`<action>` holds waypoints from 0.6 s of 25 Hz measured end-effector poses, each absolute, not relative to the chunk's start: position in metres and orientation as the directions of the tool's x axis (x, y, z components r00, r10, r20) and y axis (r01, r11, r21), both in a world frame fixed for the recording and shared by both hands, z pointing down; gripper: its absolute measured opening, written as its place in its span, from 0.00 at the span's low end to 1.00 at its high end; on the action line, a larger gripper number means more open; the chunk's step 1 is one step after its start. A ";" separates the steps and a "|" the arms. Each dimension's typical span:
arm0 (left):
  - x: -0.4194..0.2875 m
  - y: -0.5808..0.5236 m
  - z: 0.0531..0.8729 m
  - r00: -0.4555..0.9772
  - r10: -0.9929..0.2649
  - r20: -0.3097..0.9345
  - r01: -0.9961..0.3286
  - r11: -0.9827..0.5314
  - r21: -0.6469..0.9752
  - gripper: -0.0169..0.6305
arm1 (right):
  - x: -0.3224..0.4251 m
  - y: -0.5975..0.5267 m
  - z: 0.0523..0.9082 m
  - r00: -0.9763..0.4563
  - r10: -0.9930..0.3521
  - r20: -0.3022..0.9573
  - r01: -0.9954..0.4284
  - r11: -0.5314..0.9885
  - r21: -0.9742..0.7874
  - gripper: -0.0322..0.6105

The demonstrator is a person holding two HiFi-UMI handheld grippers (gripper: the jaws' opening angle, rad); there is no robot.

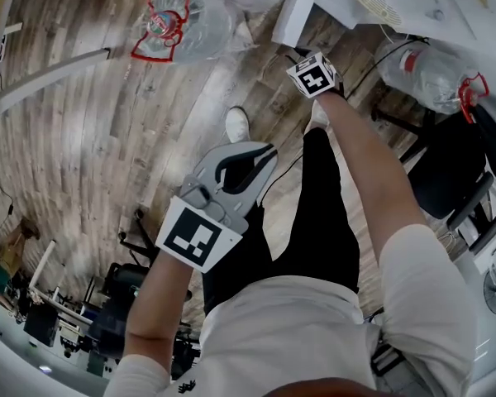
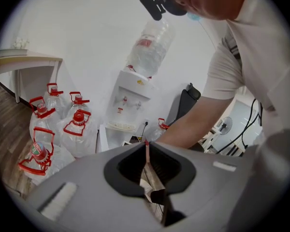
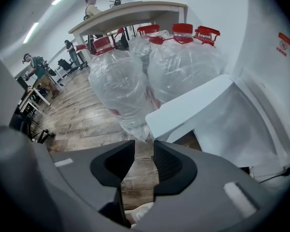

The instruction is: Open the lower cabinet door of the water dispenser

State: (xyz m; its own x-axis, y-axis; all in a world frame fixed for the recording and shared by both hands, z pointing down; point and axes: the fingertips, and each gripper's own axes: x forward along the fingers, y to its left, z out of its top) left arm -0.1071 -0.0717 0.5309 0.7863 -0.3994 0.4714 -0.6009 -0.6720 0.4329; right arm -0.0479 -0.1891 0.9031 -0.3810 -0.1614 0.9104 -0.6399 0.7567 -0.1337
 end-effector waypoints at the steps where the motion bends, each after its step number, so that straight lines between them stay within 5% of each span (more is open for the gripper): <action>1: -0.110 -0.071 0.532 0.785 -0.403 0.471 -0.604 -0.668 0.435 0.12 | -0.051 -0.192 0.903 -0.380 -0.167 0.910 -0.639 0.758 -0.128 0.24; 15: -0.147 -0.068 0.531 0.765 -0.454 0.457 -0.637 -0.634 0.438 0.12 | -0.095 -0.215 0.904 -0.387 -0.167 0.907 -0.600 0.792 -0.111 0.24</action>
